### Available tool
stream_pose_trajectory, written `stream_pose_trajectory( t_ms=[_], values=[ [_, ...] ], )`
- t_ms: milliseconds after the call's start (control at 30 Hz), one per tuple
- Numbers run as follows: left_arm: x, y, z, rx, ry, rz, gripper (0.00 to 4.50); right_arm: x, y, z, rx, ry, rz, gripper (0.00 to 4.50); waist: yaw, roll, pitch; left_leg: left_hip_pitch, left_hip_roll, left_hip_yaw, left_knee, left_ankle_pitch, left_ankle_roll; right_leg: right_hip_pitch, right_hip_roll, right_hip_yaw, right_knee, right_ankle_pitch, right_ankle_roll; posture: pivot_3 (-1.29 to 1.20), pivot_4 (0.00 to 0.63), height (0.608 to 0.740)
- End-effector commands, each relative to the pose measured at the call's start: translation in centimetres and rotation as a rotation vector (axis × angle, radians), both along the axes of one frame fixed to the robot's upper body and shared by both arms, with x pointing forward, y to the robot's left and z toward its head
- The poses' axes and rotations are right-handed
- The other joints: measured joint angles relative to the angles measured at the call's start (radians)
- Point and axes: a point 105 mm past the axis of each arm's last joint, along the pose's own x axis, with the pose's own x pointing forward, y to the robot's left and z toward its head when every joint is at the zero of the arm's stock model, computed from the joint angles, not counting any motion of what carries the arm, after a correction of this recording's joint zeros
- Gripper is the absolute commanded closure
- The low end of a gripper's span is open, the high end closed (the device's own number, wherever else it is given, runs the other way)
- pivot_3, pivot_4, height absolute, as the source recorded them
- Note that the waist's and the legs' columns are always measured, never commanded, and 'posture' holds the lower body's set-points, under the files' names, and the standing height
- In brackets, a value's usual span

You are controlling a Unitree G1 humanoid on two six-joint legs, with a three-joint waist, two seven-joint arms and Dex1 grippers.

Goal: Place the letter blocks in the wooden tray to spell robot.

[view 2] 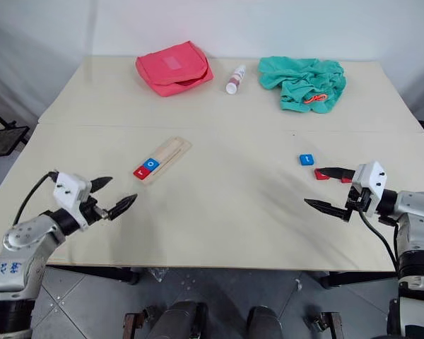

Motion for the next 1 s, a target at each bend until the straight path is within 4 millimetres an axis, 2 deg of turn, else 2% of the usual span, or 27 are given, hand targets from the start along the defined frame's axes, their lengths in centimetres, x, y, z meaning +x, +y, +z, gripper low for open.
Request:
stream_pose_trajectory(
  t_ms=[33, 233, 433, 733, 1000],
  values=[
    [1.5, -0.5, 1.2, 0.018, 0.001, 0.005, 0.0, -0.2, 1.2, 1.1, 0.008, -0.043, 0.064, 0.03, 0.0, 0.0, 0.0, 0.0, 0.0, 0.0, 0.0, 0.0, 0.0, 0.0, 0.0, 0.0, 0.0, 0.0, 0.0, 0.0, 0.15, 0.74],
    [4.4, -1.4, 1.7, 0.057, 0.086, -0.003, 0.0, -0.2, 2.2, 1.1, 0.019, -0.055, 0.084, 0.03, -0.001, 0.0, 0.0, 0.0, 0.0, 0.0, 0.0, 0.0, 0.0, -0.001, 0.0, 0.0, 0.001, 0.0, 0.0, 0.0, 0.15, 0.74],
    [6.8, -2.2, 1.1, 0.104, 0.186, -0.016, 0.0, -0.8, 2.2, 0.8, 0.025, -0.056, 0.078, 0.03, 0.001, -0.001, 0.0, -0.001, -0.001, -0.001, 0.0, 0.0, 0.0, -0.001, 0.0, -0.001, 0.001, 0.0, 0.0, 0.0, 0.15, 0.74],
    [7.7, -3.4, 0.5, 0.133, 0.265, -0.057, 0.0, -1.5, 1.7, 0.6, 0.023, -0.054, 0.052, 0.03, -0.002, -0.002, 0.001, -0.001, -0.001, 0.0, 0.0, 0.0, 0.0, -0.002, 0.0, -0.001, 0.003, 0.0, 0.0, 0.0, 0.15, 0.74],
    [8.1, -3.1, -0.8, 0.162, 0.352, -0.025, 0.0, -1.4, 1.8, 0.5, 0.026, -0.053, 0.04, 0.03, 0.0, -0.002, 0.001, -0.001, -0.001, -0.001, 0.001, 0.0, 0.0, -0.002, 0.0, 0.0, 0.004, 0.0, 0.0, 0.0, 0.15, 0.74]
  ],
)
